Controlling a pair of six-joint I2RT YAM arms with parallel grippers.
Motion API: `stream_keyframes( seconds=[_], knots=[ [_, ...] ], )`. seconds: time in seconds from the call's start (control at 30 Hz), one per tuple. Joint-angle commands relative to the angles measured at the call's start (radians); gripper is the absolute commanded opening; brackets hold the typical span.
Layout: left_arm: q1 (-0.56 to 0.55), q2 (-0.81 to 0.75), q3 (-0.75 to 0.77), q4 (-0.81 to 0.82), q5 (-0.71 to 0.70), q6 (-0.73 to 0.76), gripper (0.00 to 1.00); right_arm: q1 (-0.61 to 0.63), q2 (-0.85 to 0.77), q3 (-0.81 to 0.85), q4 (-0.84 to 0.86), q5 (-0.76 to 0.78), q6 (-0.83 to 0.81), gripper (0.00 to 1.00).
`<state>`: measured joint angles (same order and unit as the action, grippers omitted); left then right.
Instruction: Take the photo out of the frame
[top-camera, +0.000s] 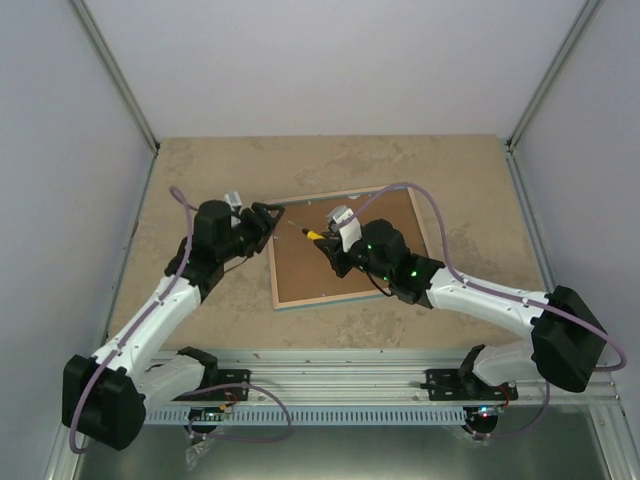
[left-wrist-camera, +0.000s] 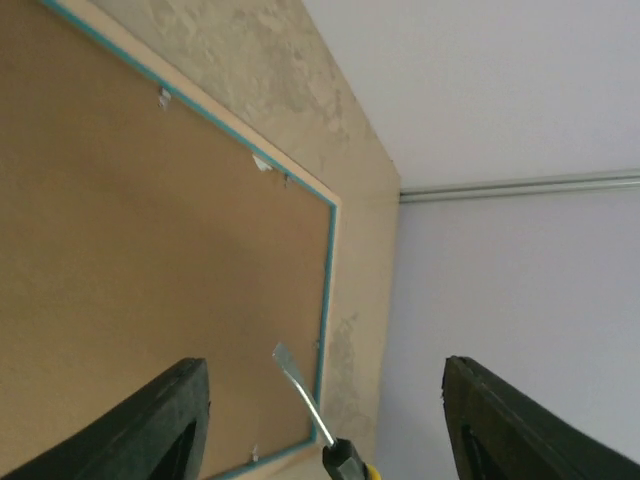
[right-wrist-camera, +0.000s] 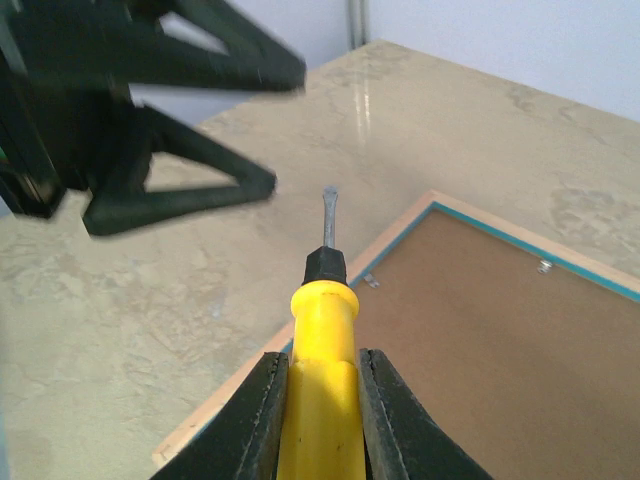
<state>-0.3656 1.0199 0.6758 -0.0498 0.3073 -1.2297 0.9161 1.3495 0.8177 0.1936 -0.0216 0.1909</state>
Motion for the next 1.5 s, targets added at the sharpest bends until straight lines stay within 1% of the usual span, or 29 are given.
stream_keyframes(
  seconds=[0.0,0.07,0.13,0.27,0.37,0.47,0.53,0.63,0.73,0.87,0.97,1.2,1.3,1.47],
  knots=[
    [0.036,0.071,0.147,-0.248,-0.042,0.323,0.69,-0.012,0.010,0.043,-0.069,0.057,-0.004,0.00],
    [0.039,0.115,0.201,-0.338,-0.082,0.421,0.72,-0.012,0.012,0.048,-0.091,0.069,-0.005,0.00],
    [0.040,0.145,0.227,-0.377,-0.112,0.515,0.77,-0.012,0.015,0.048,-0.110,0.085,-0.012,0.01],
    [0.040,0.212,0.261,-0.425,-0.135,0.603,0.81,-0.016,0.013,0.044,-0.131,0.100,-0.045,0.01],
    [0.040,0.264,0.275,-0.459,-0.160,0.635,0.84,-0.019,0.012,0.057,-0.155,0.080,-0.085,0.00],
    [0.040,0.323,0.279,-0.470,-0.177,0.656,0.84,-0.020,0.014,0.054,-0.169,0.077,-0.119,0.01],
    [0.040,0.360,0.280,-0.474,-0.184,0.650,0.83,-0.021,0.013,0.039,-0.169,0.062,-0.135,0.01],
    [0.040,0.412,0.269,-0.468,-0.157,0.634,0.83,-0.021,0.016,0.033,-0.184,0.050,-0.152,0.00],
    [0.040,0.471,0.269,-0.473,-0.176,0.650,0.81,-0.024,-0.003,-0.023,-0.156,0.064,-0.143,0.00],
    [0.040,0.552,0.272,-0.495,-0.228,0.689,0.80,-0.035,-0.009,-0.053,-0.122,0.035,-0.142,0.00],
    [0.040,0.599,0.277,-0.496,-0.220,0.709,0.77,-0.037,0.011,-0.035,-0.145,0.023,-0.152,0.00],
    [0.040,0.686,0.301,-0.482,-0.163,0.749,0.68,-0.054,0.040,-0.030,-0.113,0.024,-0.147,0.00],
    [0.039,0.707,0.316,-0.491,-0.142,0.769,0.61,-0.058,0.053,-0.021,-0.111,0.027,-0.148,0.00],
    [0.033,0.707,0.316,-0.515,-0.133,0.812,0.41,-0.061,0.063,-0.021,-0.104,0.029,-0.132,0.01]
  ],
)
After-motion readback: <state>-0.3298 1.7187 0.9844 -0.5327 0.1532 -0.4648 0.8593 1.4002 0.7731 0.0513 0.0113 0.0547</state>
